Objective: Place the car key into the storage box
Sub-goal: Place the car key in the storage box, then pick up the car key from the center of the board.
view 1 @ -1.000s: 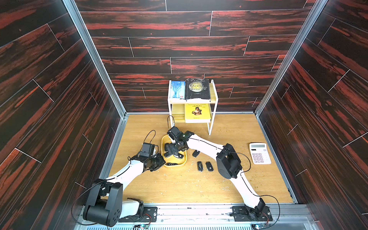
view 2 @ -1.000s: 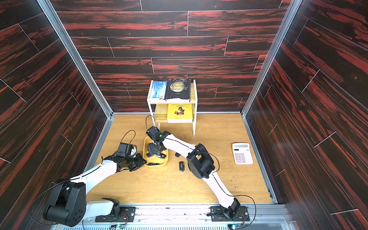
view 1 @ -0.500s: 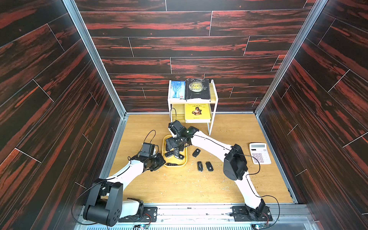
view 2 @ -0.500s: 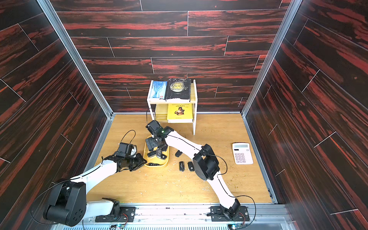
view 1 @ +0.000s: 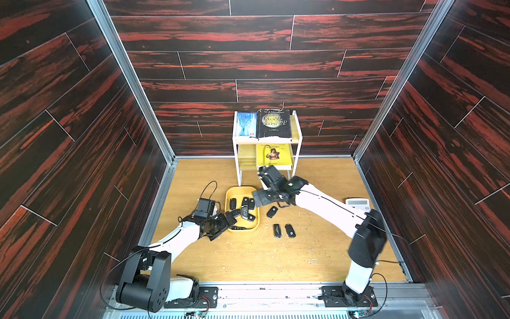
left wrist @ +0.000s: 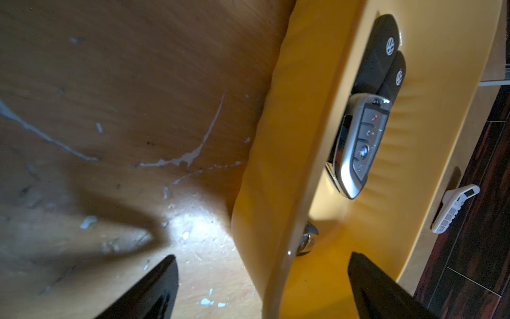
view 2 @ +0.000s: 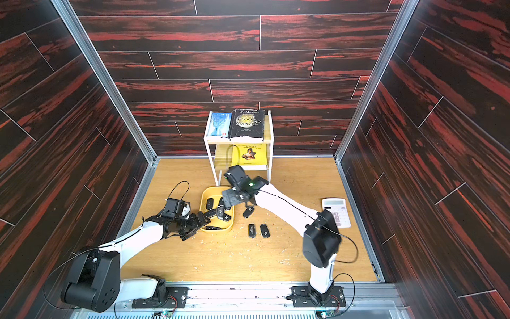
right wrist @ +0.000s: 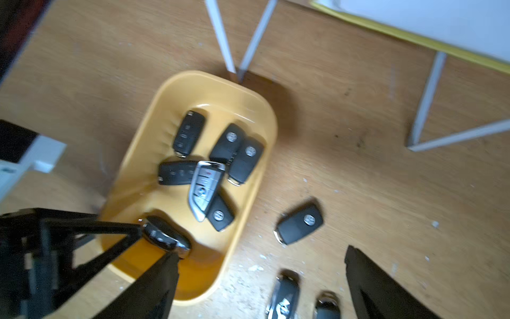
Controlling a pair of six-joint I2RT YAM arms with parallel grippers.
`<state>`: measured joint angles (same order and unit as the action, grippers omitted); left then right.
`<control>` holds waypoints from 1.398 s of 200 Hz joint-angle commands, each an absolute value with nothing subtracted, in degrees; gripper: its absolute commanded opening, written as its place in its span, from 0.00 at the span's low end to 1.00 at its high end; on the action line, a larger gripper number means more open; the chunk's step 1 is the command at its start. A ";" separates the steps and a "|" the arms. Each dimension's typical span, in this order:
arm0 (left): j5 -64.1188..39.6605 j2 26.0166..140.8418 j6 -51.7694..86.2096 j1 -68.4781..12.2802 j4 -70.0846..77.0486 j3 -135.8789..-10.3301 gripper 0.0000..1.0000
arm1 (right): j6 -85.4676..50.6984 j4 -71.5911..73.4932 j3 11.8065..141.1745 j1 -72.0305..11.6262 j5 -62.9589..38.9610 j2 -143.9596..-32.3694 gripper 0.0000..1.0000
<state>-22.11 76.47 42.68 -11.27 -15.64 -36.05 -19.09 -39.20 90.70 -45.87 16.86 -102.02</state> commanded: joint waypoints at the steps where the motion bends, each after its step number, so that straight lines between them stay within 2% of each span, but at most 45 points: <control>1: -22.53 75.59 41.04 -11.33 -17.09 -37.67 1.00 | -19.11 -36.82 85.02 -43.24 17.46 -98.67 0.98; 48: -21.50 65.67 39.02 -11.35 -22.03 -43.21 1.00 | -19.36 -38.36 80.16 -42.05 16.41 -97.59 0.99; 100: -15.37 52.25 35.48 -11.33 -34.29 -61.71 1.00 | -24.72 -41.97 80.56 -39.50 10.87 -97.28 0.99; 119: -18.42 51.84 33.72 -11.33 -36.60 -66.18 1.00 | -25.92 -42.13 76.81 -38.87 10.15 -95.66 0.99; 144: -22.05 52.50 32.10 -11.27 -37.89 -68.28 1.00 | -27.18 -41.84 70.31 -38.73 8.88 -91.57 0.93; 191: -22.90 54.09 26.73 -11.32 -40.39 -68.11 1.00 | -27.69 -40.98 61.31 -38.76 7.21 -84.17 0.99; 230: -23.28 55.07 29.00 -11.33 -38.51 -66.85 1.00 | -27.29 -40.45 58.81 -38.75 7.10 -86.60 0.88; 279: -23.92 55.52 28.35 -11.31 -38.51 -65.83 1.00 | -26.75 -36.36 55.62 -38.80 8.27 -89.37 0.87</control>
